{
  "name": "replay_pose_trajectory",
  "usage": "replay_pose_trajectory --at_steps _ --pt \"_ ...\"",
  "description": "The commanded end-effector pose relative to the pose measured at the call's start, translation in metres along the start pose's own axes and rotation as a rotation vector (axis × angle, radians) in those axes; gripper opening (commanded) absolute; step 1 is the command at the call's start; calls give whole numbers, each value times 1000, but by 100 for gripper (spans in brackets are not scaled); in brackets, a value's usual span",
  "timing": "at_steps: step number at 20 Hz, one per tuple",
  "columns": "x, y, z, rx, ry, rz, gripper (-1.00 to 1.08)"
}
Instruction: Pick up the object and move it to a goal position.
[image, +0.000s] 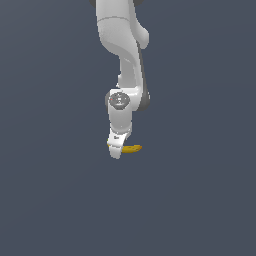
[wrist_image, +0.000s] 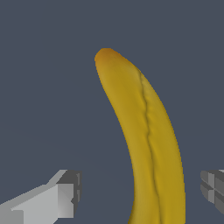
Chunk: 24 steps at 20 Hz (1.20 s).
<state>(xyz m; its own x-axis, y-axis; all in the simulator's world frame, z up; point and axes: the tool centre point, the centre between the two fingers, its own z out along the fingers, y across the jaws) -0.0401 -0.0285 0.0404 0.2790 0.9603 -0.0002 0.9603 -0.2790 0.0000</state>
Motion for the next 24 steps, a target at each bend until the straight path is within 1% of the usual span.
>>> replay_pose_trajectory --at_steps 1,7,8,17,24 --pt "0 0 12 0 0 -1 100" --pt "0 0 22 0 0 -2 100" --pt "0 0 22 0 0 -2 -100" --pt "0 0 22 0 0 -2 -100" --pt "4 0 11 -3 0 -1 -100"
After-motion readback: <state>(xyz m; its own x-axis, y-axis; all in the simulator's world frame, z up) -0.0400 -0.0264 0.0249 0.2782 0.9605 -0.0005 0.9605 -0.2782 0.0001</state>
